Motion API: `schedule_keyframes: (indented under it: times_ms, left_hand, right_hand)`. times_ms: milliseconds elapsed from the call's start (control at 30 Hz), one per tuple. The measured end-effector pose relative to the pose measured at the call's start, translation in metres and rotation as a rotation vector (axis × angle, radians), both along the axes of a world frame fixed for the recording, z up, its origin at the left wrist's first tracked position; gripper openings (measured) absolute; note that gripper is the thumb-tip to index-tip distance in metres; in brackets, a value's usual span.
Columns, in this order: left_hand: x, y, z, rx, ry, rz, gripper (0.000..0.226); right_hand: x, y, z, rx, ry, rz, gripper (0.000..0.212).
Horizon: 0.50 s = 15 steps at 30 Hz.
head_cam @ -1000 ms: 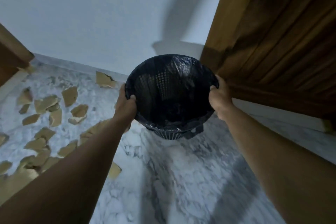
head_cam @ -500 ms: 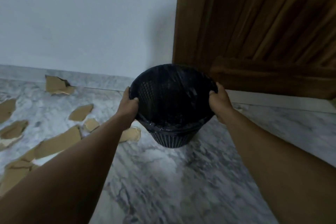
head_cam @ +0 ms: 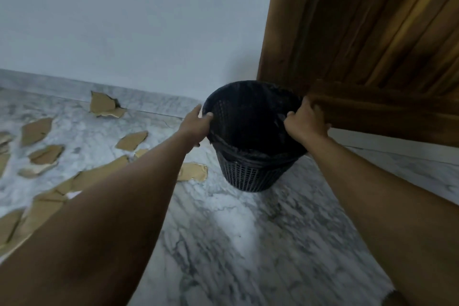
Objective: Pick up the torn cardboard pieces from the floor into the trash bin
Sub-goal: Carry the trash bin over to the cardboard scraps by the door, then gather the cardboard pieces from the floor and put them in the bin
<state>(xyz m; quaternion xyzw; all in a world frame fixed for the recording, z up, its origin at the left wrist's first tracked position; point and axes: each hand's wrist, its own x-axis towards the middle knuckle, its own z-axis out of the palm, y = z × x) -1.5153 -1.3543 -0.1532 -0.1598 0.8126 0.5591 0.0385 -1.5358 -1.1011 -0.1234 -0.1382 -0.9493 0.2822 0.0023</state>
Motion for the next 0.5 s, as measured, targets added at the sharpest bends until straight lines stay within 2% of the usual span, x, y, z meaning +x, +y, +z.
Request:
schedule_keyframes:
  times_ms: [67, 267, 433, 500]
  left_hand:
    - [0.008, -0.016, 0.001, -0.006, 0.006, 0.026, 0.062]
    - [0.047, -0.104, -0.023, -0.179, 0.029, 0.173, 0.051]
    - [0.092, -0.198, -0.073, -0.315, -0.036, 0.266, 0.052]
    - [0.113, -0.234, -0.097, -0.37, -0.101, 0.25, 0.058]
  right_hand:
    - [0.004, -0.025, 0.011, 0.036, 0.055, 0.085, 0.065]
    - [0.025, -0.135, 0.019, 0.103, 0.176, 0.369, 0.061]
    - [0.044, -0.23, -0.019, 0.129, 0.274, 0.668, 0.055]
    - [0.046, -0.259, -0.046, 0.112, 0.222, 0.701, 0.055]
